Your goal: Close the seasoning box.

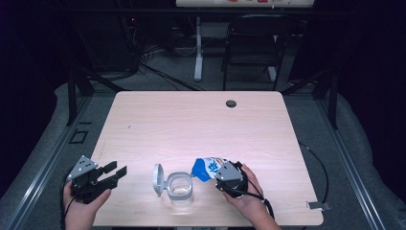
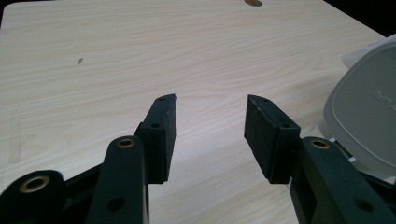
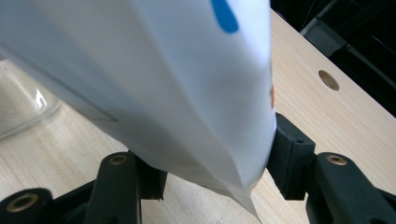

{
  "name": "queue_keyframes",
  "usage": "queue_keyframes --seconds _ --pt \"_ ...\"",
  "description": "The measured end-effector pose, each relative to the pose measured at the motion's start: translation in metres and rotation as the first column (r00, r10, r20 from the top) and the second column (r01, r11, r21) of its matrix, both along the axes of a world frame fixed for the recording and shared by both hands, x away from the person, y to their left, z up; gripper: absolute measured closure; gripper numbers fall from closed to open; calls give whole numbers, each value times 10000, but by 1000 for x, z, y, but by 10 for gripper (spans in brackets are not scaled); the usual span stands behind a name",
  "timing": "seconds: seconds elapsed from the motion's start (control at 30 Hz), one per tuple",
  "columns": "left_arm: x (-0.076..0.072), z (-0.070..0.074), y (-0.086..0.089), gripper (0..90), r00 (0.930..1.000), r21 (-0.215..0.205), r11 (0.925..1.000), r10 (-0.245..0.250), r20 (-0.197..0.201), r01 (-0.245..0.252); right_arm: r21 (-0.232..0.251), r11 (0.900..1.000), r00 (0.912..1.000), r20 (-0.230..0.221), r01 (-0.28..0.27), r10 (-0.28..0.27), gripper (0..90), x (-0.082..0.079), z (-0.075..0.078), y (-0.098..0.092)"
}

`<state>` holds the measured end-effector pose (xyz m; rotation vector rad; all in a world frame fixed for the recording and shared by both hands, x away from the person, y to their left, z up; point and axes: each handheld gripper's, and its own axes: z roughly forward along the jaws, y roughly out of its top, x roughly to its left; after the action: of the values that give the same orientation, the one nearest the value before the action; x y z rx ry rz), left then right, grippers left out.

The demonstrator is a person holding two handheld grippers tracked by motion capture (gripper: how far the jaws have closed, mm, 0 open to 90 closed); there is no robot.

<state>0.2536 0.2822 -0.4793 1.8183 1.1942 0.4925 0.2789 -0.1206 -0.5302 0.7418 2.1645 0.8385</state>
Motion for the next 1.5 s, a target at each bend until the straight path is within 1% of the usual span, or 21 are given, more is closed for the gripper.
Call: queue_keyframes --seconds 0.07,0.17,0.23,0.3,0.4,0.53,0.63,0.7,0.73,0.77,0.8,0.83,0.93,0.97,1.0,1.13,1.17,1.33,1.37,1.4,1.5 --pt "0 0 1 541 10000 -47 10000 2 41 -2 -17 10000 10000 94 -24 24 466 0 1 2" --pt "0 0 1 540 10000 -43 10000 8 25 -8 -231 9997 9997 215 -64 69 466 -1 3 4" --pt "0 0 0 539 10000 -52 10000 -7 35 7 -276 9996 9995 309 -85 93 466 -1 3 6" --pt "0 0 0 539 10000 -35 10000 -8 26 9 -422 9990 9990 423 -120 138 467 -1 4 8" --pt "0 0 0 539 10000 -39 10000 -8 43 8 -868 9961 9975 656 -186 243 467 -3 4 11" --pt "0 0 1 539 10000 -60 10000 -4 49 4 -1084 9938 9958 848 -246 339 468 -4 3 15" --pt "0 0 1 539 10000 -49 10000 -9 32 9 -1436 9891 9940 989 -315 461 468 -5 2 17" --pt "0 1 2 538 10000 -55 10000 -9 47 9 -1428 9893 9921 1161 -300 468 468 -5 1 19" --pt "0 1 2 538 10000 -67 10000 -1 53 2 -1701 9850 9919 1167 -302 506 468 -6 2 19" --pt "0 1 2 539 10000 -77 10000 7 53 -6 -1732 9844 9907 1254 -304 526 469 -6 2 20" --pt "0 1 2 539 10000 -76 10000 5 58 -5 -1967 9800 9897 1312 -298 564 469 -6 3 20" --pt "-1 1 2 539 10000 -83 10000 10 62 -10 -2002 9792 9887 1369 -335 618 470 -7 2 21" --pt "-1 1 1 539 10000 -98 10000 17 85 -16 -2387 9707 9847 1613 -266 666 471 -8 2 23" --pt "-1 1 1 539 10000 -75 10000 17 73 -16 -2389 9706 9832 1687 -281 700 471 -8 1 24" --pt "-1 1 1 539 10000 -74 10000 14 75 -14 -2530 9671 9828 1698 -279 728 471 -9 2 24" --pt "-1 1 1 539 10000 -79 10000 19 90 -18 -2513 9676 9807 1817 -246 722 472 -9 0 26" --pt "-1 1 1 539 10000 -78 10000 23 89 -22 -2621 9648 9807 1819 -218 715 472 -9 1 26" --pt "-1 2 2 539 10000 -71 10000 7 97 -6 -2776 9607 9768 2029 -91 679 471 -9 3 26" --pt "-1 1 1 539 9999 -89 10000 14 116 -13 -2757 9612 9755 2090 -85 685 471 -9 2 27" --pt "-1 1 1 539 9999 -91 10000 17 123 -16 -2961 9551 9747 2126 -33 693 472 -9 4 27" --pt "-1 2 2 538 9999 -90 10000 17 135 -16 -3141 9494 9729 2204 22 707 471 -9 4 28"
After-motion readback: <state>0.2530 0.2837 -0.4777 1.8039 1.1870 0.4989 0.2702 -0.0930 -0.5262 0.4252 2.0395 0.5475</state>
